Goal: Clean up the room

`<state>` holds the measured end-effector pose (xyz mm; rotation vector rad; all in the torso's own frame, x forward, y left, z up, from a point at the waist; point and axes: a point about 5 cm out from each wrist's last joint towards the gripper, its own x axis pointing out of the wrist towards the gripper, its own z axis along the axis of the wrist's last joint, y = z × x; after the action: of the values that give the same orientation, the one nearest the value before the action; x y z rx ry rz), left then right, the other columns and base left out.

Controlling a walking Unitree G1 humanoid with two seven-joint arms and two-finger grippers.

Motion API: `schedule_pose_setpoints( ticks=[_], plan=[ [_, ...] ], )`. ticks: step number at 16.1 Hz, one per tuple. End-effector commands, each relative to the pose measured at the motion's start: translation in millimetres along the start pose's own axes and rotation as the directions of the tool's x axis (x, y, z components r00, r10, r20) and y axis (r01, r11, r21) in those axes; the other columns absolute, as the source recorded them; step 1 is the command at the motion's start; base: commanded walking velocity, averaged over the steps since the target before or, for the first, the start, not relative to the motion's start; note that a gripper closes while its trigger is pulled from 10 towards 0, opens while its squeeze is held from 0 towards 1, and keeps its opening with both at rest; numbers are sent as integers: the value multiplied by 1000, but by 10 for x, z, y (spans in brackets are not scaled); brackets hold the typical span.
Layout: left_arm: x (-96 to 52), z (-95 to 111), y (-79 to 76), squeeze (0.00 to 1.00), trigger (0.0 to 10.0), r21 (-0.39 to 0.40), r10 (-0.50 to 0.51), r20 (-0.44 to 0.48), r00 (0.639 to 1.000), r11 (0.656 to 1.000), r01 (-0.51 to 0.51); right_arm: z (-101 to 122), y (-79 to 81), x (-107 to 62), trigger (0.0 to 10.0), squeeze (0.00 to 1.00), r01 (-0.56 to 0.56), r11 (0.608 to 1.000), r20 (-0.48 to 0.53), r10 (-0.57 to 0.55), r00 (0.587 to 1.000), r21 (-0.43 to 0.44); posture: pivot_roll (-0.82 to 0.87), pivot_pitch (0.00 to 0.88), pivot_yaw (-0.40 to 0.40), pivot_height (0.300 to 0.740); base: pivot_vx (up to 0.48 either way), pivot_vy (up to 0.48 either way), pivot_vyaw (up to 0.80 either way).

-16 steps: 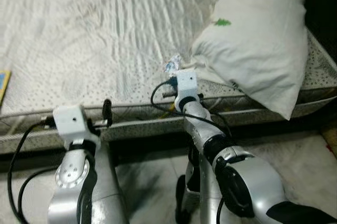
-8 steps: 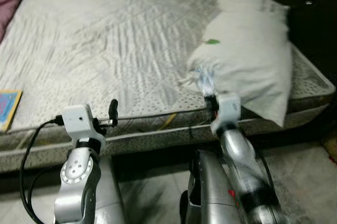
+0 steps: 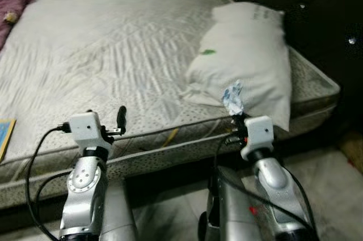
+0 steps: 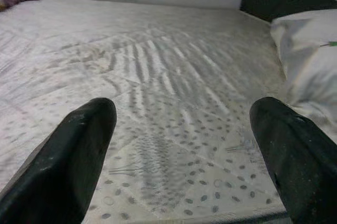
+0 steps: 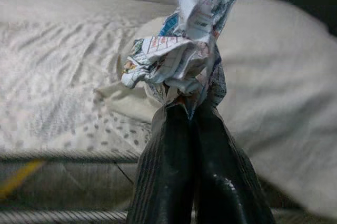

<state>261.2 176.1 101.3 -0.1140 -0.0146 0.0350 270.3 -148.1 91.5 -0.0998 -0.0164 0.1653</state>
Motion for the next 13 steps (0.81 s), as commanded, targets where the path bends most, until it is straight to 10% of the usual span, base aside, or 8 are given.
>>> schedule_pose_setpoints(
  ticks=[1, 5, 13],
  plan=[
    [28, 165, -40, 0, 10000, 12, -41, 59, 997, 999, 41, 266, 15, 93, 10000, 0, 3, 1000, 93, -4, 996, 17, 35, 0, 13, 504, 0, 0, 0],
    [110, 300, -13, 0, 10000, 36, 7, 112, 994, 999, -11, 637, 100, 198, 10000, 0, -38, 999, 178, 36, 983, 10, 45, 0, -7, 504, 0, 0, 0],
    [-93, -18, 137, 0, 10000, 22, 88, 11, 996, 996, -88, 371, 147, 156, 10000, 0, -90, 991, 92, 81, 992, 100, 66, 0, -11, 528, 0, 0, 0]
  ],
)
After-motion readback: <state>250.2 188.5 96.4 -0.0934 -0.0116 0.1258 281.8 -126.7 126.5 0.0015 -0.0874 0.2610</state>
